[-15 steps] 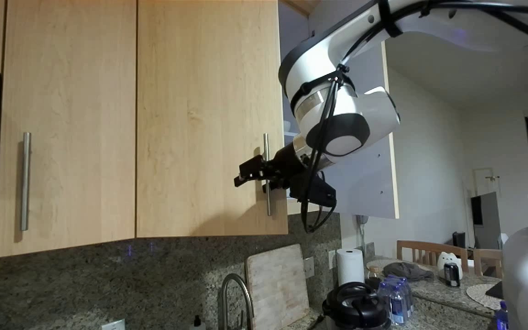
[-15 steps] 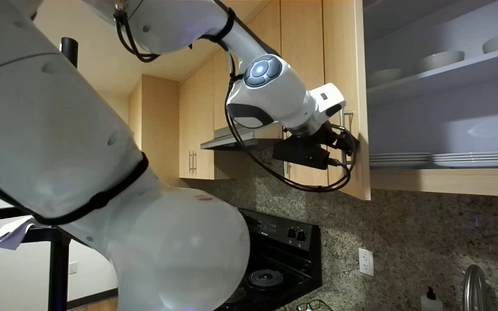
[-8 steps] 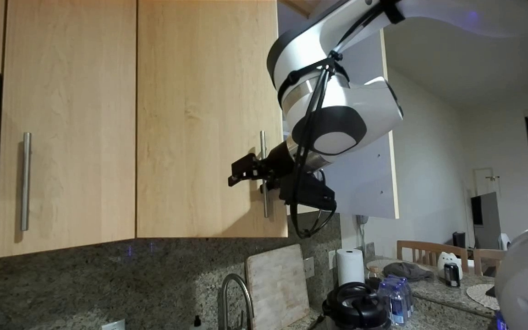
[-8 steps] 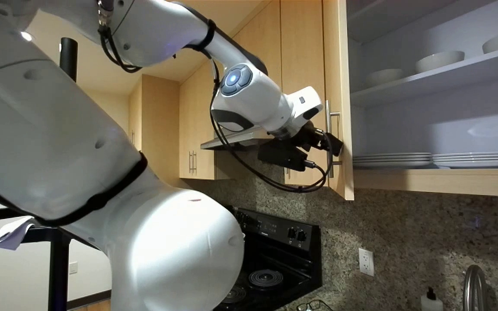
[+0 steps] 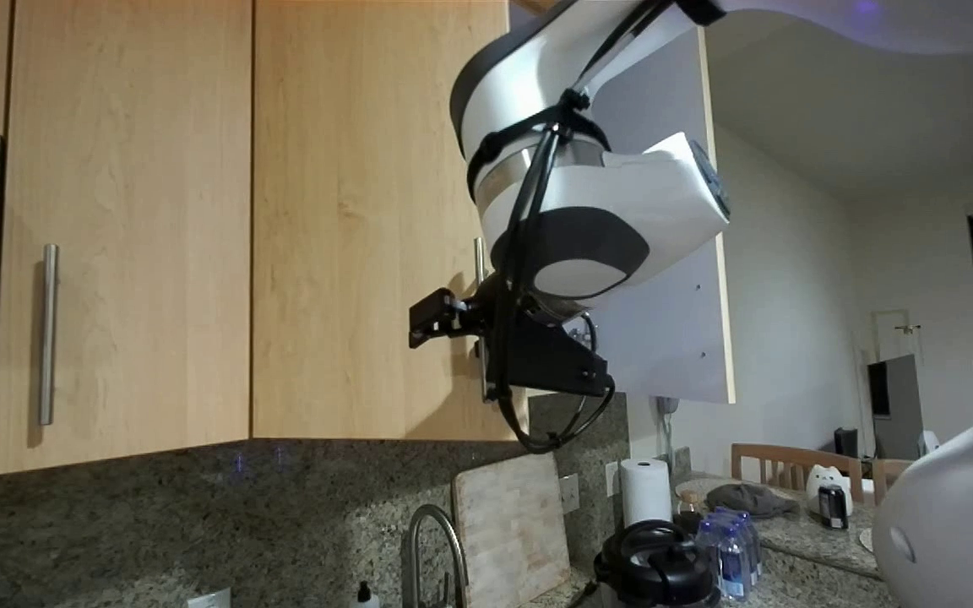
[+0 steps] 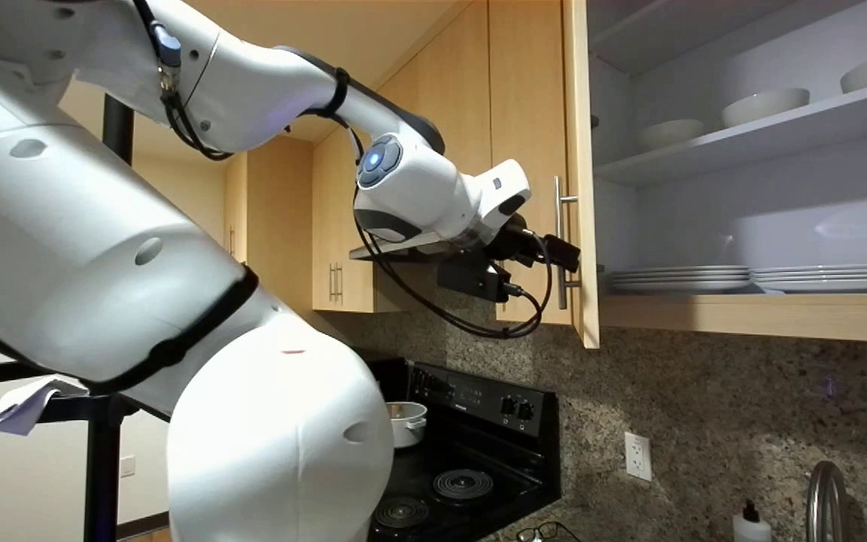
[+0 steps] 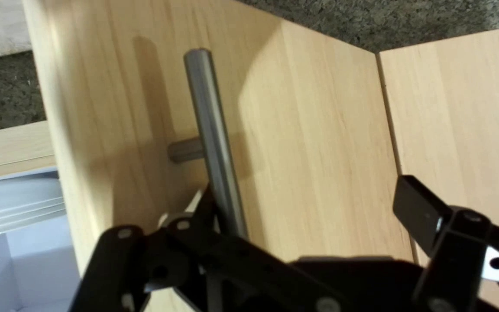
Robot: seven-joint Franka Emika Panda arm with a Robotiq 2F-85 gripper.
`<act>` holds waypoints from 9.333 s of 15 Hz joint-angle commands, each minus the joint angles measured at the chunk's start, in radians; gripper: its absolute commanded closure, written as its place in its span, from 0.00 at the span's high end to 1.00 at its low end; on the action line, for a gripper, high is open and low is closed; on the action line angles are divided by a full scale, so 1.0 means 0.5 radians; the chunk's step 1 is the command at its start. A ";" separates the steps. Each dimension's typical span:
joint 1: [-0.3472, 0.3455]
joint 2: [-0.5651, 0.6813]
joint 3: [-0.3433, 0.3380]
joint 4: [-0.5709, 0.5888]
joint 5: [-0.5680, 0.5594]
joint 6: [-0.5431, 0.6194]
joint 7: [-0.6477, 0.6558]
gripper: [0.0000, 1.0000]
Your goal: Open the cabinet door
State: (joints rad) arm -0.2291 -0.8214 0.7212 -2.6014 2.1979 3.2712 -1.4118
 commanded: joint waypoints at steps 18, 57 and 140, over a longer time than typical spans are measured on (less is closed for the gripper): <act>-0.684 -0.294 0.606 -0.039 0.100 -0.404 0.489 1.00; -0.547 -0.386 -1.212 -0.347 -2.551 -2.877 1.475 1.00; 0.624 0.087 -1.275 0.193 -3.811 -1.668 2.777 1.00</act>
State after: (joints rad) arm 0.0643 -0.7438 0.0496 -2.4791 0.3437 2.4329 -0.0833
